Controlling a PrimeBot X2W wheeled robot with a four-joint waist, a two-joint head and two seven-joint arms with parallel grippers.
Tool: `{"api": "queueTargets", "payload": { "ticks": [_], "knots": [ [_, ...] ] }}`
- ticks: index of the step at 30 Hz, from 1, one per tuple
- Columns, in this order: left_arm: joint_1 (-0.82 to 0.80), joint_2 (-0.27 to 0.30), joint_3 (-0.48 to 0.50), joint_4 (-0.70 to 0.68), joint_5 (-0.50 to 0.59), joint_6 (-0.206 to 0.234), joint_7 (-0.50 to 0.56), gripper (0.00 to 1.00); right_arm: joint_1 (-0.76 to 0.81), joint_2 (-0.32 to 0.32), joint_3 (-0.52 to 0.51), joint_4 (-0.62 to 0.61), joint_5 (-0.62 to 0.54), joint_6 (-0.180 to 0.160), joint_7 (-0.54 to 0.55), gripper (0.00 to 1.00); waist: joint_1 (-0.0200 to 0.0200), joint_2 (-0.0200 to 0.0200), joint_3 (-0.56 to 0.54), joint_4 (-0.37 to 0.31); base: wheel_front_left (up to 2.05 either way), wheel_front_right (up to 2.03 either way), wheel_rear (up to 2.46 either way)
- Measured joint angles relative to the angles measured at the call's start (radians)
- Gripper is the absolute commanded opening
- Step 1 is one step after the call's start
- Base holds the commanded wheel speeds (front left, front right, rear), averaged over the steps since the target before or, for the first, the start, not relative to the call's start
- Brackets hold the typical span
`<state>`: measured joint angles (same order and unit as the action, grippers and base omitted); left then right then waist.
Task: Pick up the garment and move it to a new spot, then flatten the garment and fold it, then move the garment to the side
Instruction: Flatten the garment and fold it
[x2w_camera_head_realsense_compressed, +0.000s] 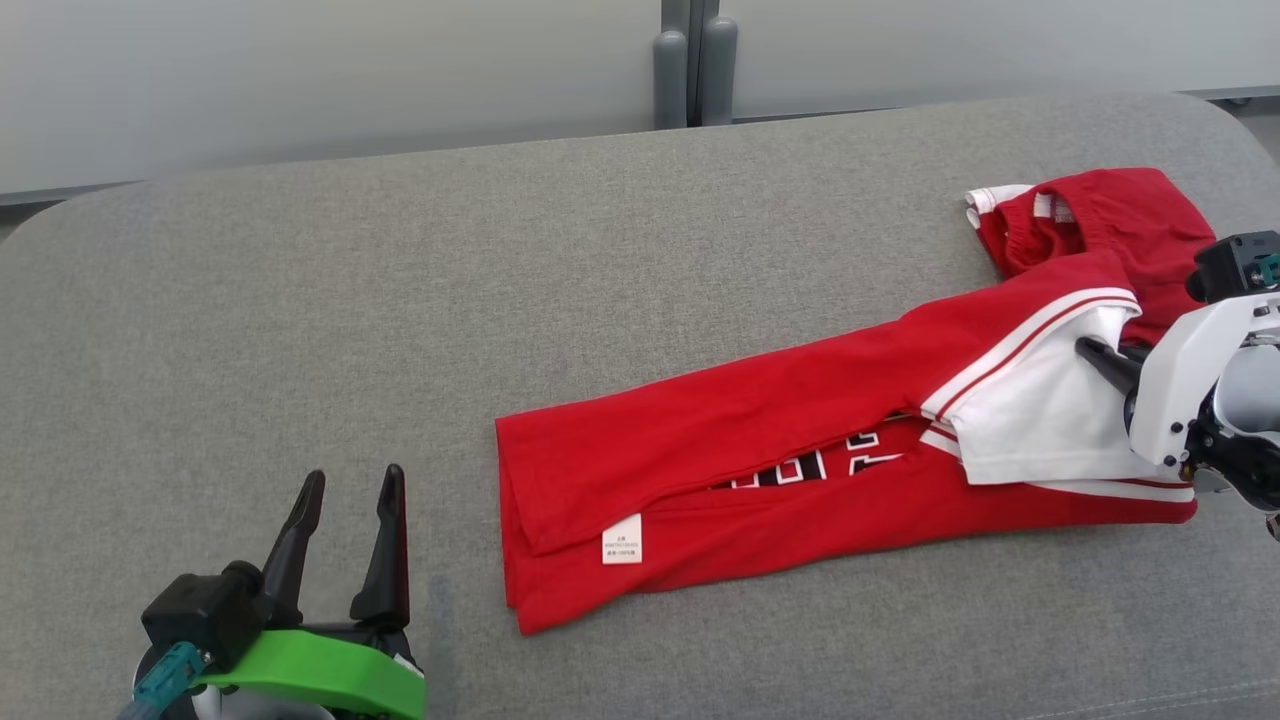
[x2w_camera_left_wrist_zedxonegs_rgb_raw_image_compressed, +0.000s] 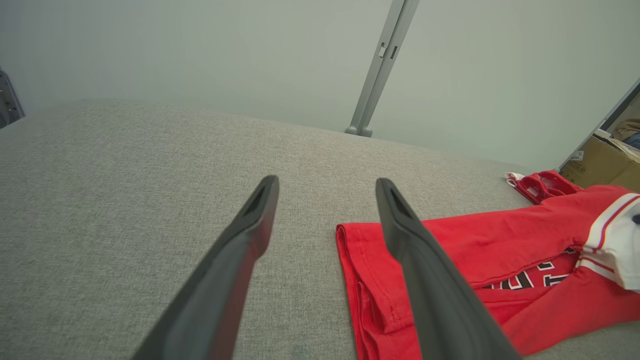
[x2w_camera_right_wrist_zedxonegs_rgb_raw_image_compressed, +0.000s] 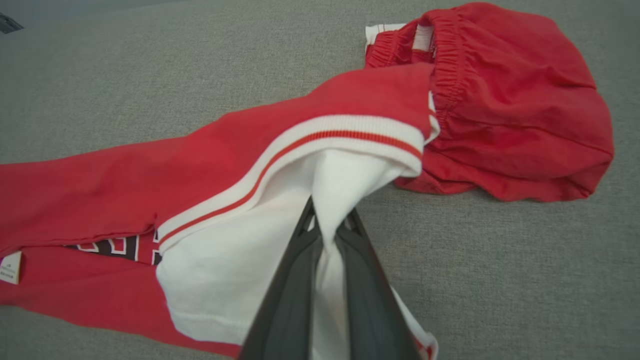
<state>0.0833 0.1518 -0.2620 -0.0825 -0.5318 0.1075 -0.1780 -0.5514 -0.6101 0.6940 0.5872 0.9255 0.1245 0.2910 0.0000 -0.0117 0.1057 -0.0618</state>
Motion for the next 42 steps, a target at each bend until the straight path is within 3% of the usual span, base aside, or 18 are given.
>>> {"api": "queueTargets", "payload": {
  "ticks": [12, 28, 34, 42],
  "knots": [
    [0.009, -0.004, -0.008, -0.002, 0.0, 0.007, 0.001, 1.0, -0.014, -0.01, 0.097, -0.106, 0.011, 0.0, 0.0, 0.0, 0.0, 0.0, -0.027, -0.037, 0.0, 0.0, 0.0],
    [0.009, -0.026, -0.03, 0.006, -0.002, 0.007, 0.0, 1.0, -0.103, 0.016, 0.343, -0.373, -0.019, 0.0, 0.034, 0.0, 0.0001, 0.0, -0.062, -0.042, 0.0, 0.0, 0.0],
    [0.009, -0.041, -0.036, 0.014, -0.01, 0.006, -0.003, 1.0, -0.159, 0.072, 0.416, -0.415, -0.037, 0.0, 0.058, 0.0, 0.0, 0.0, -0.076, -0.016, 0.0, 0.0, 0.0],
    [0.009, -0.049, -0.063, 0.027, -0.011, -0.002, -0.009, 1.0, -0.178, 0.158, 0.476, -0.376, -0.045, 0.0, 0.097, 0.0, 0.0001, 0.0, -0.09, 0.04, 0.0, 0.0, 0.0]
  ]
}}
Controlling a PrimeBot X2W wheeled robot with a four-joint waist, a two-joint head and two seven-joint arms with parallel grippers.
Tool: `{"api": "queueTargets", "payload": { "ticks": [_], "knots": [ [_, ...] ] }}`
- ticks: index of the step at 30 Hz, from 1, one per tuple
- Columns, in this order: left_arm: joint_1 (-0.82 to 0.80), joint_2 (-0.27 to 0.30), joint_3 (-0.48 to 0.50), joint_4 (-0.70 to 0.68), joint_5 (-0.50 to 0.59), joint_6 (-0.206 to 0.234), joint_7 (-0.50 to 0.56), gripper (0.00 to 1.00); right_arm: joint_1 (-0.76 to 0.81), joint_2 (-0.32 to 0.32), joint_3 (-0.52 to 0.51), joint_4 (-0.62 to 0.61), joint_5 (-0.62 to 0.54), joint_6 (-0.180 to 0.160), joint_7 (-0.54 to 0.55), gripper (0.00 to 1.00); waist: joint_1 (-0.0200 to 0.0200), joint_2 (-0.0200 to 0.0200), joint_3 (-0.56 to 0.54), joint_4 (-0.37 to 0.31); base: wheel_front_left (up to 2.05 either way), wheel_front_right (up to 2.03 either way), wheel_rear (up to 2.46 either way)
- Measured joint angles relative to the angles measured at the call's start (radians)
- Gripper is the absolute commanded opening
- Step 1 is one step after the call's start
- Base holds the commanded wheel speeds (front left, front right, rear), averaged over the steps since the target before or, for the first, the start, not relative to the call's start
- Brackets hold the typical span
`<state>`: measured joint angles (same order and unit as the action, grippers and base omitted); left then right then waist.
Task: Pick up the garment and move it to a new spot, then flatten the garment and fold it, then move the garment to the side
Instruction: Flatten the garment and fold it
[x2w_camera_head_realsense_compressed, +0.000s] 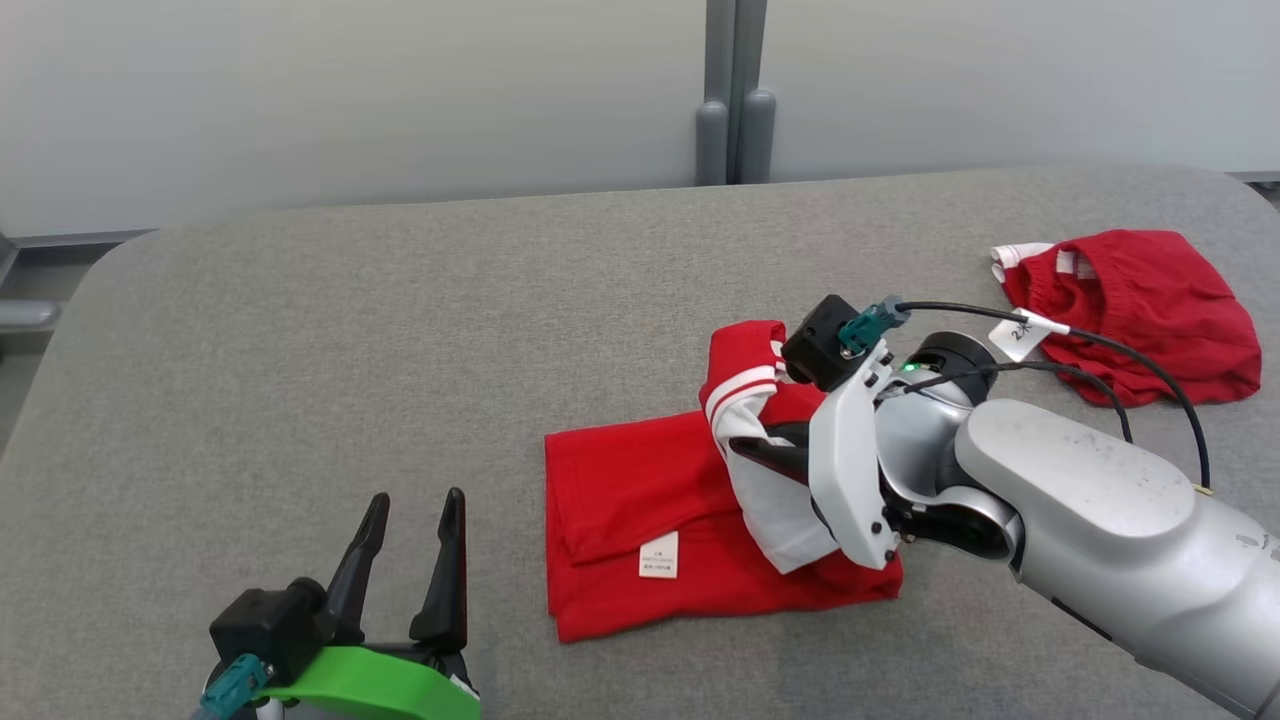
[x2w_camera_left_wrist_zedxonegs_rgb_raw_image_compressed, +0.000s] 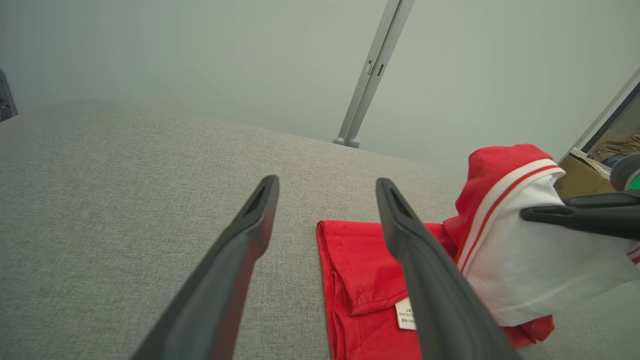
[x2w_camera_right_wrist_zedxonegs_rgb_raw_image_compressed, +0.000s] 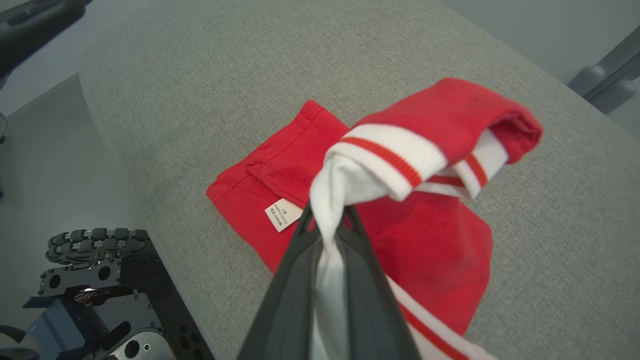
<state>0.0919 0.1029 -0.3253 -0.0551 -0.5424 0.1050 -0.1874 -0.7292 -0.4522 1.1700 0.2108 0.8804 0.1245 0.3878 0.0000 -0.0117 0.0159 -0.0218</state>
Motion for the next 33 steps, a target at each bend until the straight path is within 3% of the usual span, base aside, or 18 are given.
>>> {"api": "queueTargets", "payload": {
  "ticks": [22, 24, 25, 30, 33],
  "knots": [
    [-0.021, -0.026, -0.071, 0.048, -0.007, -0.026, -0.008, 1.0, 0.002, 0.17, 0.031, 0.33, 0.017, -0.004, 0.045, 0.0, 0.0, 0.0, -0.014, 0.225, 0.0, 0.0, 0.0],
    [-0.022, -0.026, -0.072, 0.049, -0.007, -0.026, -0.009, 1.0, 0.002, 0.183, 0.031, 0.348, 0.016, -0.005, 0.045, 0.15, 0.0, 0.0, -0.012, 0.24, 0.0, 0.0, 0.0],
    [-0.022, -0.026, -0.071, 0.05, -0.008, -0.026, -0.009, 1.0, 0.001, 0.19, 0.031, 0.358, 0.016, -0.005, 0.044, 0.35, 0.0, 0.0, -0.011, 0.247, 0.0, 0.0, 0.0],
    [-0.022, -0.027, -0.064, 0.06, -0.009, -0.026, -0.016, 1.0, -0.001, 0.225, 0.034, 0.401, 0.007, -0.011, 0.034, 1.0, 0.0, 0.0, -0.007, 0.266, 0.0, 0.0, 0.0],
    [-0.021, -0.027, -0.052, 0.063, -0.009, -0.025, -0.018, 1.0, -0.005, 0.241, 0.034, 0.418, 0.0, -0.011, 0.023, 1.0, 0.0, 0.0, -0.009, 0.262, 0.0, 0.0, 0.0]
  ]
}}
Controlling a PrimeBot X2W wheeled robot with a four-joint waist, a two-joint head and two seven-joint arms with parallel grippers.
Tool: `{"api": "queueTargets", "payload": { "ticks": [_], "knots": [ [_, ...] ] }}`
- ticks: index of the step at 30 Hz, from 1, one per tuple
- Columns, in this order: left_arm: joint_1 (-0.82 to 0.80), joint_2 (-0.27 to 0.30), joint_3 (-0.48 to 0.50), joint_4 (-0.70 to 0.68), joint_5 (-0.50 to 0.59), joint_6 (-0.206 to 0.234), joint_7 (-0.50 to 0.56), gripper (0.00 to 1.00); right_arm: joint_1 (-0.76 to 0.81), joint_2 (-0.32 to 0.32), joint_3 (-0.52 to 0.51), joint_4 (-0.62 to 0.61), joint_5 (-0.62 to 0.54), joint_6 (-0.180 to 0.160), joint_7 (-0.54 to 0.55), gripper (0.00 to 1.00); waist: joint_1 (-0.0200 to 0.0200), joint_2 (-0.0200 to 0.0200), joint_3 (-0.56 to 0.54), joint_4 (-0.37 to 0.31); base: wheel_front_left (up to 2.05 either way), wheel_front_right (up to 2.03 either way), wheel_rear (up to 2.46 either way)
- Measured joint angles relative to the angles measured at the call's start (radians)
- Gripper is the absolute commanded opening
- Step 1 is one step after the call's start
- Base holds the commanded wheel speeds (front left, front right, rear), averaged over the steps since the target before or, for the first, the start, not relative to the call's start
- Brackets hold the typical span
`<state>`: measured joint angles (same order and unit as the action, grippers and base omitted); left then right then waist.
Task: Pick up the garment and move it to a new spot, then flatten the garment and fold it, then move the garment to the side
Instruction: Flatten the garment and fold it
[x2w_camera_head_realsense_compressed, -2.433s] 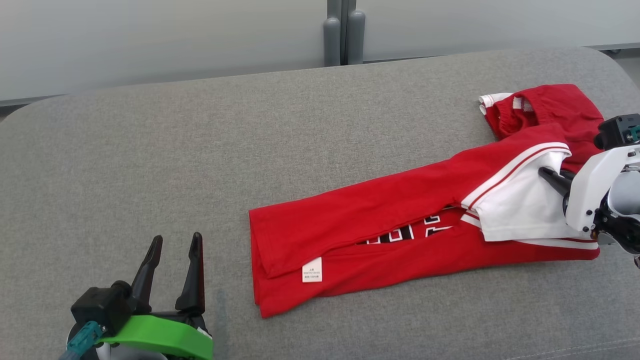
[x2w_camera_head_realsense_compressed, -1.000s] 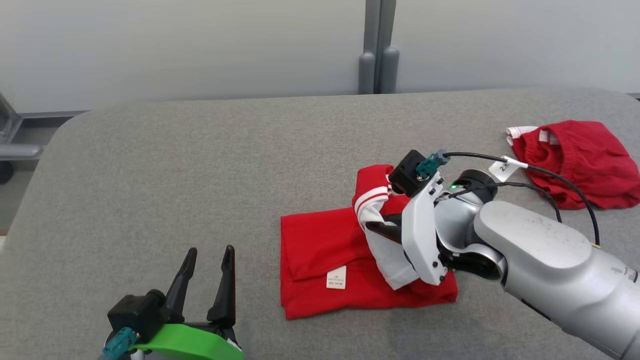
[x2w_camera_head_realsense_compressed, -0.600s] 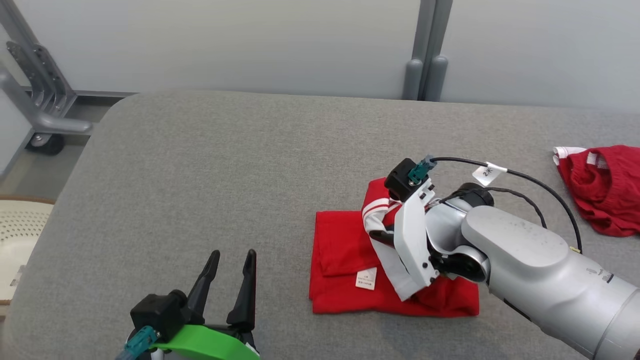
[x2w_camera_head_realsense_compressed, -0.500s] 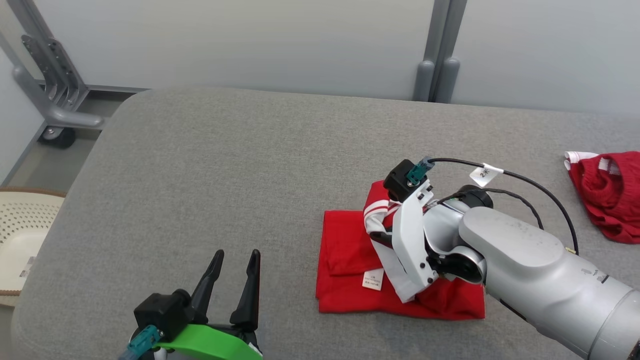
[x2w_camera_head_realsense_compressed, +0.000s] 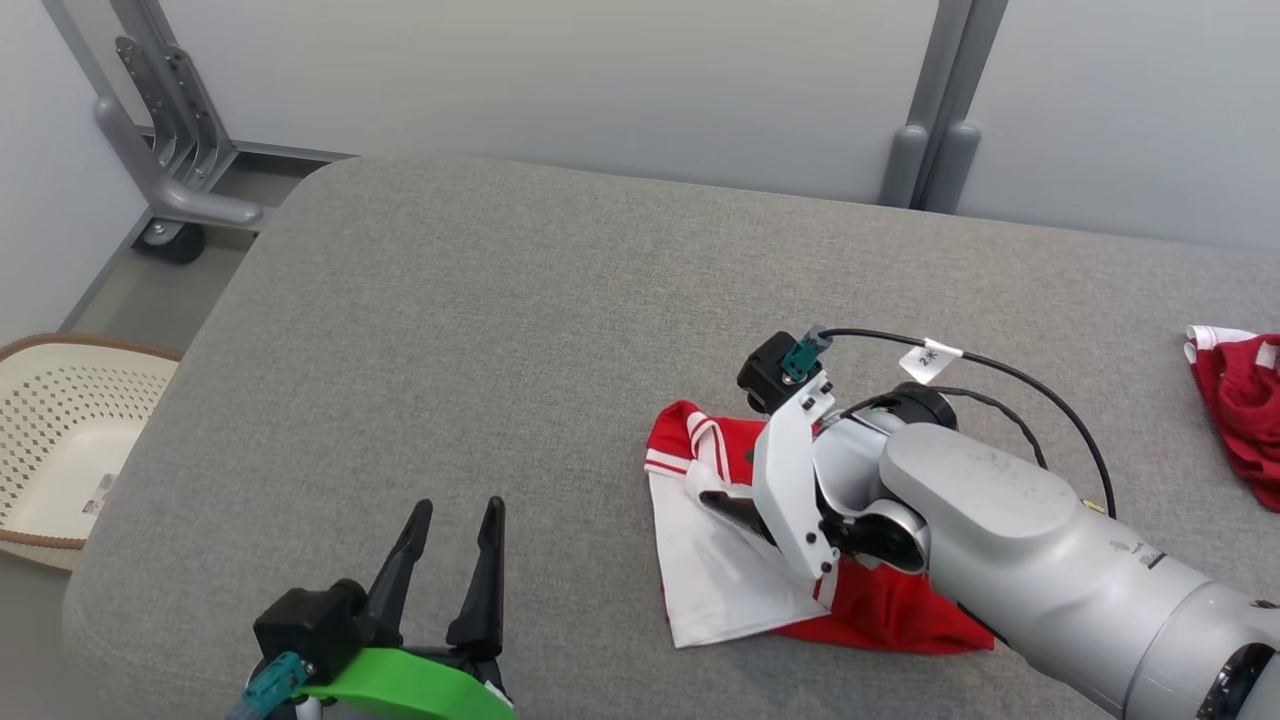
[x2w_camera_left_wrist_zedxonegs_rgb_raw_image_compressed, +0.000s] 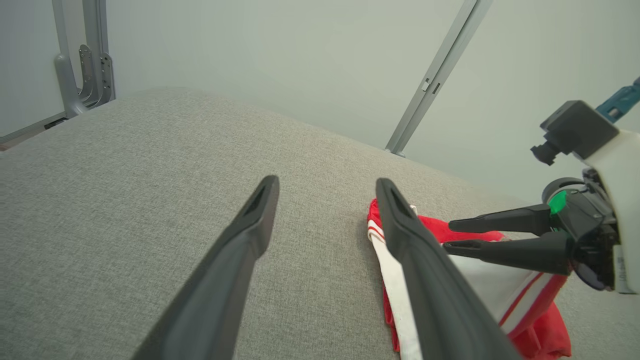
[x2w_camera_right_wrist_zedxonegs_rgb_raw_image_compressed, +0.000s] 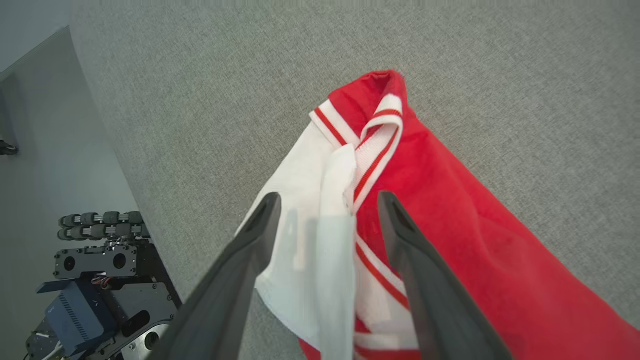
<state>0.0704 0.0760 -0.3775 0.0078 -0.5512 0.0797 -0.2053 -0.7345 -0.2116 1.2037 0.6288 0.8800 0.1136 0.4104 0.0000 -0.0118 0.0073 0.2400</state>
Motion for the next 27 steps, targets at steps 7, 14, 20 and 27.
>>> {"api": "queueTargets", "payload": {
  "ticks": [7, 14, 20, 27],
  "knots": [
    [0.0, 0.001, 0.017, 0.0, 0.0, 0.001, -0.007, 1.0, -0.065, 0.026, -0.057, 0.001, 0.02, 0.0, -0.058, 1.0, 0.0, 0.0, -0.003, -0.033, 0.0, 0.0, 0.0],
    [0.002, 0.004, 0.026, 0.0, 0.0, 0.002, -0.008, 1.0, -0.103, -0.033, -0.134, -0.003, 0.05, 0.004, -0.137, 1.0, 0.0, 0.0, -0.01, -0.079, 0.0, 0.0, 0.0],
    [0.01, 0.007, 0.036, -0.007, 0.0, 0.004, -0.016, 1.0, -0.082, -0.109, -0.159, 0.013, 0.09, 0.009, -0.167, 1.0, 0.0, 0.0, -0.02, -0.128, 0.0, 0.0, 0.0],
    [0.023, 0.012, 0.037, -0.018, 0.002, 0.009, -0.016, 1.0, 0.035, -0.158, -0.168, 0.021, 0.151, 0.009, -0.19, 1.0, 0.0, 0.0, -0.024, -0.189, 0.0, 0.0, 0.0]
  ]
}}
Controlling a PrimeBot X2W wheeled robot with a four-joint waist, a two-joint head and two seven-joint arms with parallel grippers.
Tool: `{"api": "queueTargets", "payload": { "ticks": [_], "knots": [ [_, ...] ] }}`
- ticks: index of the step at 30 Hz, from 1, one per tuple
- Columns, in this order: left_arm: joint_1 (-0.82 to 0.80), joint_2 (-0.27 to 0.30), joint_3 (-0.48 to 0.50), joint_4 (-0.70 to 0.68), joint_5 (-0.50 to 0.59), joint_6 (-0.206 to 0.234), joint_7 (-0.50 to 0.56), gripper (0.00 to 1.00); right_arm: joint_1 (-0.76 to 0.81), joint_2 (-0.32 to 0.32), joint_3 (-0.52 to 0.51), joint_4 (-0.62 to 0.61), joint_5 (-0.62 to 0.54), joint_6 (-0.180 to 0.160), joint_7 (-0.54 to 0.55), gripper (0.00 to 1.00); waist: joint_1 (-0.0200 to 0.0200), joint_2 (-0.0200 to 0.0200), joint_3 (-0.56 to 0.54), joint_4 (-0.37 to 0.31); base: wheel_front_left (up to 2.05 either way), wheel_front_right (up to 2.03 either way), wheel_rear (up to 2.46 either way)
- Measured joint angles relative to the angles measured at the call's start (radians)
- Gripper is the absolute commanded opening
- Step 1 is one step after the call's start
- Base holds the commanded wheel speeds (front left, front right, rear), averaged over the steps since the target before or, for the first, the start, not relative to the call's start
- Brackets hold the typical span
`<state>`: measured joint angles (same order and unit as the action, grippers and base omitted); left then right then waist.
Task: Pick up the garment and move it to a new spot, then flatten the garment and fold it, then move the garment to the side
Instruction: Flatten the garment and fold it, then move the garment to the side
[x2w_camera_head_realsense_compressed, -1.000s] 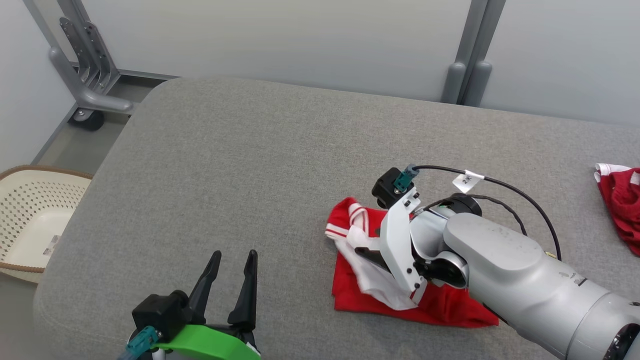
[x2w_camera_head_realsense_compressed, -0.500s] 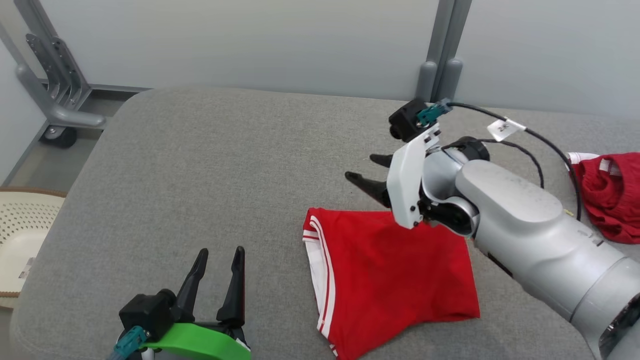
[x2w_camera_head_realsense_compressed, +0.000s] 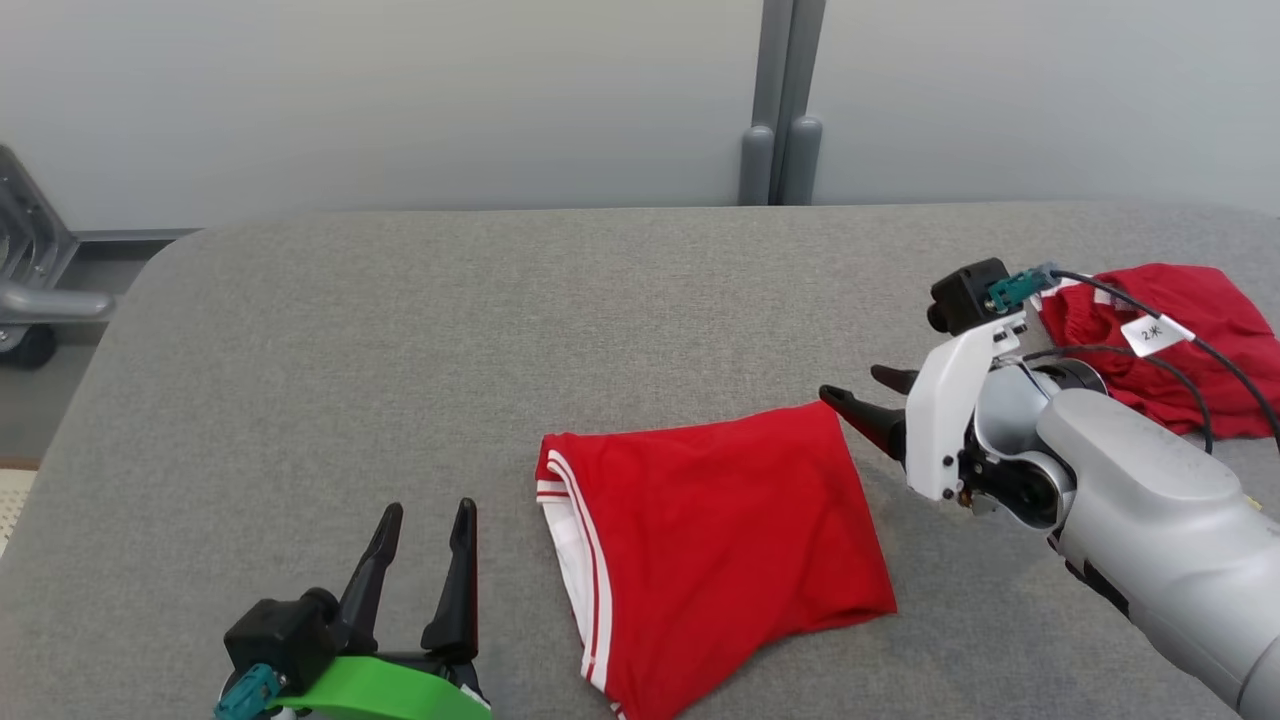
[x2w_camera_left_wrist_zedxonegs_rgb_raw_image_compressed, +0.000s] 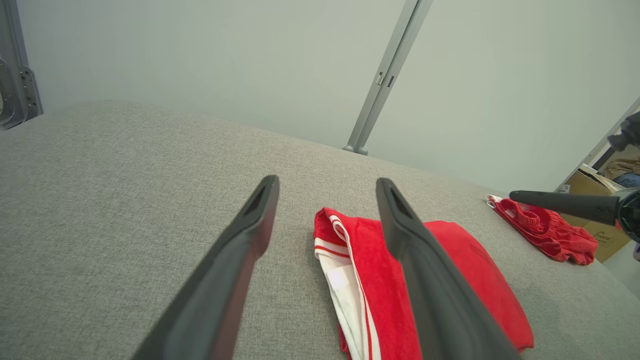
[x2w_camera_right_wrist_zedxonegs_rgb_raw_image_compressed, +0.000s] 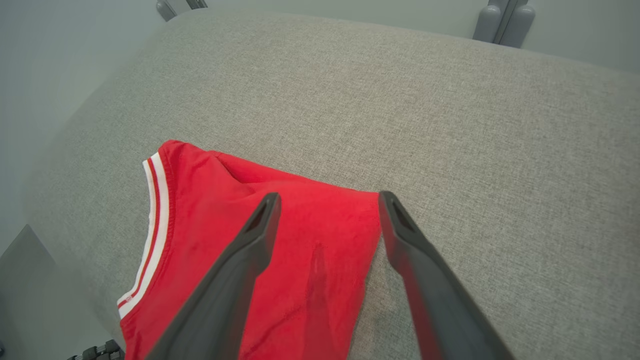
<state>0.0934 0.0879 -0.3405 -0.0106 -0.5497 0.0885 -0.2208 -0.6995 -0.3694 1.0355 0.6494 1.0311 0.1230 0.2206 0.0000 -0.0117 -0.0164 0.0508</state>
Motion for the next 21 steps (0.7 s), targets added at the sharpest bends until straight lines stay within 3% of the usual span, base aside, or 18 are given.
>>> {"api": "queueTargets", "payload": {
  "ticks": [10, 21],
  "knots": [
    [0.0, 0.001, -0.02, -0.032, 0.009, 0.001, 0.01, 1.0, 0.1, -0.017, -0.008, -0.037, 0.069, 0.0, -0.043, 1.0, 0.0, 0.0, 0.032, -0.051, 0.0, 0.0, 0.0],
    [-0.019, 0.001, -0.043, -0.041, 0.019, 0.001, 0.028, 1.0, 0.122, -0.071, -0.022, -0.032, 0.094, 0.0, -0.072, 1.0, 0.0, 0.0, 0.105, -0.032, 0.0, 0.0, 0.0]
  ]
}}
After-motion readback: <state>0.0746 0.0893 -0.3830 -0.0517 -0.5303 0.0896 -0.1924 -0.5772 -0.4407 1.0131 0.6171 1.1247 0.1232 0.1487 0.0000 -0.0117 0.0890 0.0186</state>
